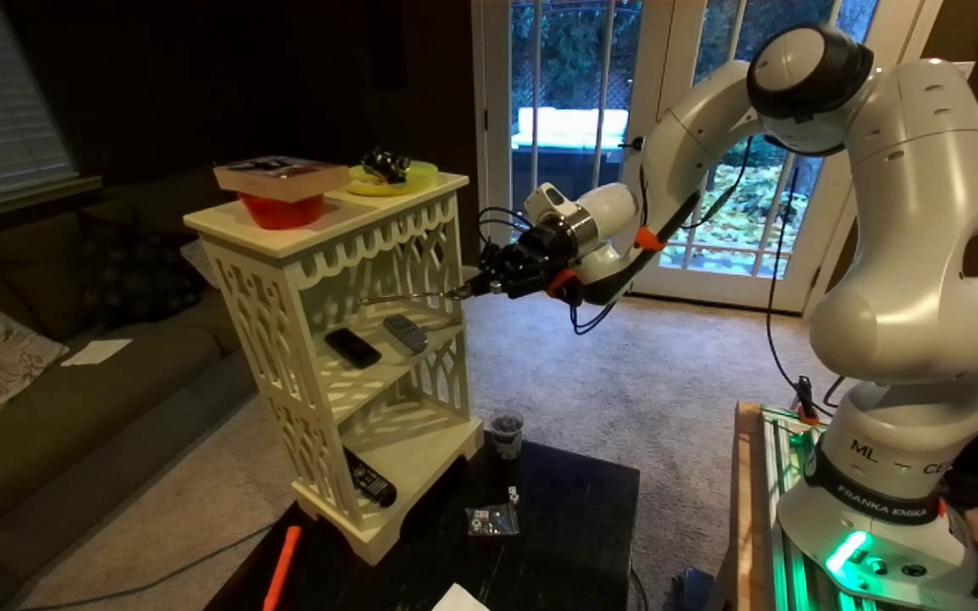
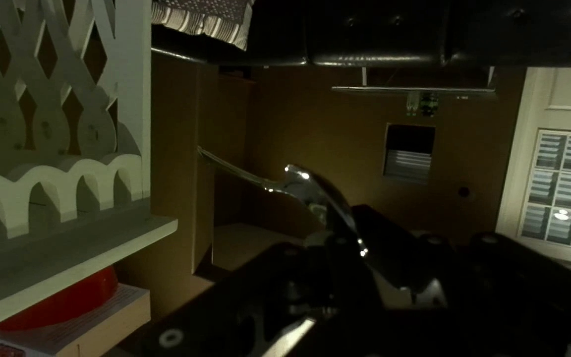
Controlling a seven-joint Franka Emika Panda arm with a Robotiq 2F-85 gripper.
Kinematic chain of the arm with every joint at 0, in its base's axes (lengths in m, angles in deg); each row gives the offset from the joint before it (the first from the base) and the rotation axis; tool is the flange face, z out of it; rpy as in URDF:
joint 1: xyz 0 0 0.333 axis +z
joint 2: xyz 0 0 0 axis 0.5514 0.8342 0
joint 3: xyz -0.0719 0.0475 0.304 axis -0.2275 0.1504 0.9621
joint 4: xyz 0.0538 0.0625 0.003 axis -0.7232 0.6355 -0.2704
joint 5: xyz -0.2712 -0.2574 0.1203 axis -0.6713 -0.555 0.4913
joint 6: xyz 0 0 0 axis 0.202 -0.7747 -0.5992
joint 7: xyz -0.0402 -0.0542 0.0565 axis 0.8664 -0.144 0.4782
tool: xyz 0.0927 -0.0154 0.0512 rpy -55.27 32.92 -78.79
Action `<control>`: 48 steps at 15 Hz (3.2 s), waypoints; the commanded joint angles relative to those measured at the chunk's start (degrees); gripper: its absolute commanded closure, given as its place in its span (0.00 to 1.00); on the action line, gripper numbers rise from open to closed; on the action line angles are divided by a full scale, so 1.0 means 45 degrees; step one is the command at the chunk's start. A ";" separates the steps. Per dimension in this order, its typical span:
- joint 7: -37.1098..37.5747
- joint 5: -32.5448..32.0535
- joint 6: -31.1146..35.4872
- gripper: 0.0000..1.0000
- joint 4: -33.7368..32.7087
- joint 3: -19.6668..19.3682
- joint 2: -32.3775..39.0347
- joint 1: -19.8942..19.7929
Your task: Put the silver spoon on top of the shelf.
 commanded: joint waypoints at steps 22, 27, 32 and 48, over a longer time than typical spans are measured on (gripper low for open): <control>0.1836 -0.1901 0.0361 0.98 -0.3116 0.3708 0.4090 -0.1808; 0.4514 -0.6277 0.0158 0.98 -0.3412 0.7553 0.7268 -0.3208; 0.5232 -0.6389 0.0205 0.98 -0.3540 0.7811 0.6958 -0.3393; -0.1717 0.4624 0.0038 0.98 -0.8178 -0.2475 0.0343 0.0659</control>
